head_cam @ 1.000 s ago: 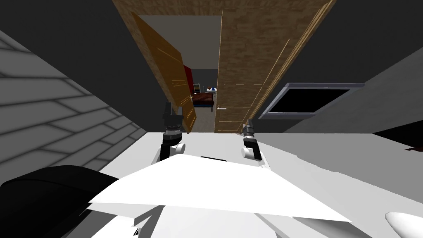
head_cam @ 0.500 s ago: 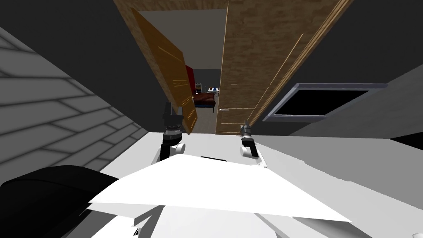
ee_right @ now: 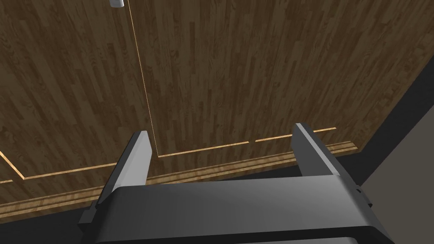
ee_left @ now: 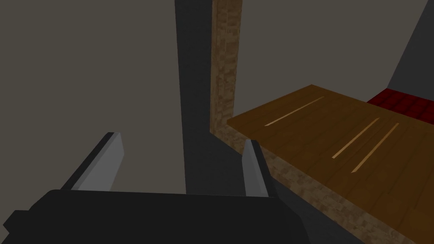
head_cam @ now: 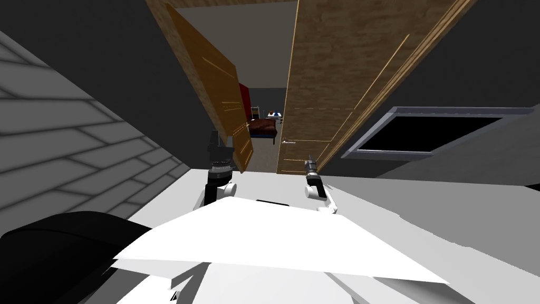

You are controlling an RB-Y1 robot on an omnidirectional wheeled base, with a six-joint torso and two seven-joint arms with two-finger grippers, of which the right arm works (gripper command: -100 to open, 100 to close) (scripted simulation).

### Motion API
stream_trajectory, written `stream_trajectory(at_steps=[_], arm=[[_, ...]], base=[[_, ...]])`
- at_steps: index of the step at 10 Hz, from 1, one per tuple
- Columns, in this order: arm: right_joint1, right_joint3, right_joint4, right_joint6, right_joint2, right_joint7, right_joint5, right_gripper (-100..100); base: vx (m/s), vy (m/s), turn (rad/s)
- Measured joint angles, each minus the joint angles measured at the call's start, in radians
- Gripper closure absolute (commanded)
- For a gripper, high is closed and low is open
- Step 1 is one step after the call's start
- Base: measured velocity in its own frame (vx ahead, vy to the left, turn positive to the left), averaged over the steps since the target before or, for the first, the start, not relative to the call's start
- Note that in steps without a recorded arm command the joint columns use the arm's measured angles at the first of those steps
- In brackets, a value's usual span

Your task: Push the door open

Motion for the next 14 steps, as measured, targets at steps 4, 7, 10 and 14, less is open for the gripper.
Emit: stream_trajectory(at_steps=[4, 7, 10, 14], arm=[[-0.046, 0.002, 0.084, 0.013, 0.002, -0.018, 0.012, -100], [-0.084, 0.004, 0.158, 0.021, 0.004, -0.035, 0.023, -100], [-0.107, 0.008, 0.210, 0.032, 0.002, -0.054, 0.031, -100], [-0.153, 0.009, 0.299, 0.035, -0.001, -0.075, 0.040, -100]], base=[[0.107, 0.030, 0.048], [0.152, 0.022, 0.063], [0.125, 0.014, 0.041], [0.160, 0.004, 0.046]])
